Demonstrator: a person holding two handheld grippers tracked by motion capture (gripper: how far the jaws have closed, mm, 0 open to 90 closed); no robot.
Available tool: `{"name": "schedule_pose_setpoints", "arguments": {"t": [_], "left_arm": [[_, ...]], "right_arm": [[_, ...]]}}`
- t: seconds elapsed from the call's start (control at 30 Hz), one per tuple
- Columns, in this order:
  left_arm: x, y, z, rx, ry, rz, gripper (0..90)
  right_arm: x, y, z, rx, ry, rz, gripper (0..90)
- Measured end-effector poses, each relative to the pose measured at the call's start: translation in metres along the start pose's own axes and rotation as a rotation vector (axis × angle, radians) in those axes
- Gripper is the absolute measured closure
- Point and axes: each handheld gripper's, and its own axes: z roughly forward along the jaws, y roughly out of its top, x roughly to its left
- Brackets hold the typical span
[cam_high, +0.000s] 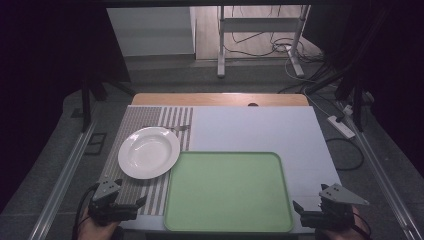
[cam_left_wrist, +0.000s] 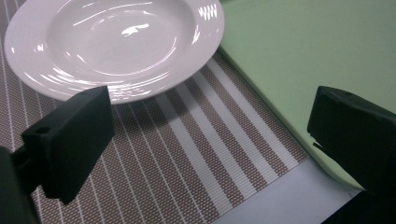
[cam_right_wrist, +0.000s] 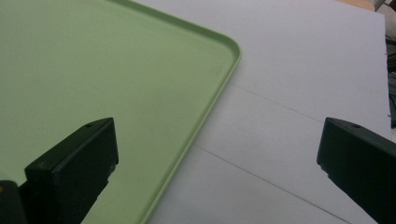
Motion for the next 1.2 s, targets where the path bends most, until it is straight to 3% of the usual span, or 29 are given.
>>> {"name": "schedule_pose_setpoints", "arguments": {"t": [0.4, 0.53, 1.2], "left_arm": [[0.0011, 0.0004, 0.0008, 0.01, -0.015, 0.001, 1.0], [0.0026, 0.0001, 0.0006, 0.006, -0.019, -0.017, 0.8], [0.0033, 0.0012, 0.0023, 0.021, -0.009, -0.033, 0.0]], "right_arm": [[-0.0008, 0.0, 0.0001, -0.003, -0.003, 0.01, 0.0], [-0.0001, 0.0002, 0.0005, 0.0, -0.003, 0.003, 0.0], [0.0004, 0.0003, 0.0012, 0.006, 0.004, -0.006, 0.0]]}}
